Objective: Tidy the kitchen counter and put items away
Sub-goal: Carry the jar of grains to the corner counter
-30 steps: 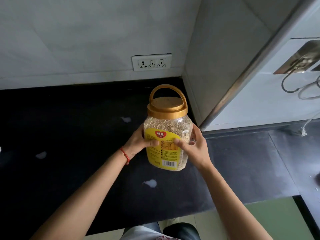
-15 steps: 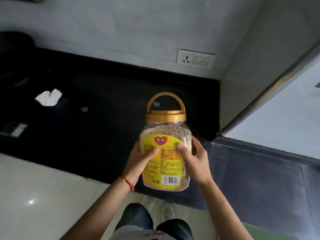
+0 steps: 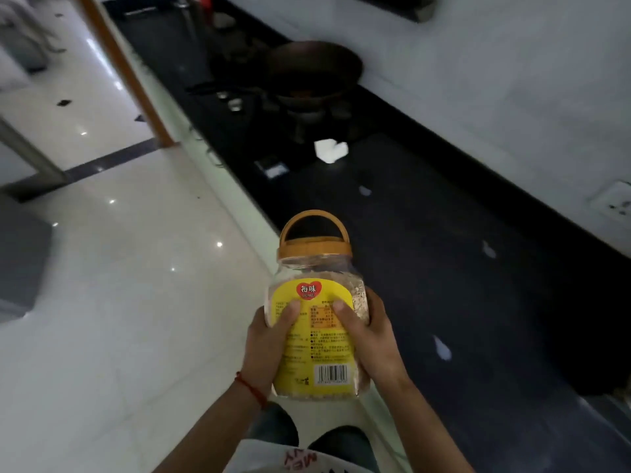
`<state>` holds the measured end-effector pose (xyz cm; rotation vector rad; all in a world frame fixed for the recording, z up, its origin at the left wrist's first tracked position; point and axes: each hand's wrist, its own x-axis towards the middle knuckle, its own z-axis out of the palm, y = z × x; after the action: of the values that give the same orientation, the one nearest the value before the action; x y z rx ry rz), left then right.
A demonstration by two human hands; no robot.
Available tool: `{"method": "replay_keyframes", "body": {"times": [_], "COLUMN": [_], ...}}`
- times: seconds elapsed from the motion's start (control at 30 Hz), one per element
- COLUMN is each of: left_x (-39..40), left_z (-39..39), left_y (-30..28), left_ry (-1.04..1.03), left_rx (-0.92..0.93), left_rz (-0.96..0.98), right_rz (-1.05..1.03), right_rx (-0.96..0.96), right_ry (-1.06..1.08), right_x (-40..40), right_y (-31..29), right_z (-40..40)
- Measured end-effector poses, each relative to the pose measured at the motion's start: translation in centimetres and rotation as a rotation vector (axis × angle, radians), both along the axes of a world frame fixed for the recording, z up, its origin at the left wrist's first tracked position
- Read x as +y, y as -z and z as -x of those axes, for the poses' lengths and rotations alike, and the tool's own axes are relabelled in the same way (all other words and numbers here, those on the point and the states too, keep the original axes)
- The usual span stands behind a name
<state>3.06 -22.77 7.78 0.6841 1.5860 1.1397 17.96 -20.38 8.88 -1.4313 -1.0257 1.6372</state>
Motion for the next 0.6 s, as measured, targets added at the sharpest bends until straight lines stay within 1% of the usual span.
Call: {"method": "replay_keyframes", "body": {"times": [0.1,0.3,0.43,0.6], "left_x": [-1.0,-2.6,-3.8,-4.0], "left_z": [5.2,18.1,26.0,32.9], "left_y": [-0.1,1.3,2.2,2.7], "left_ry": [-0.107,-0.361,-0.470,-0.553], "left_rx": [-0.011,-0.009,0.010,-0.006], "left_rz": [0.002,0.053,0.107,0.116], "right_rz": [0.002,-0.001,0.026,0.045], "right_rx": [-0.083,-0.118,-0.097,-0.130], "right_ry": [-0.120,-0.307,-0.410,-0.513], "right_x": [0.8,2.0,2.4,3.4], "right_y": [0.1,0.6,1.3,1.8], "right_z": [5.8,20.0,28.4,36.2]}}
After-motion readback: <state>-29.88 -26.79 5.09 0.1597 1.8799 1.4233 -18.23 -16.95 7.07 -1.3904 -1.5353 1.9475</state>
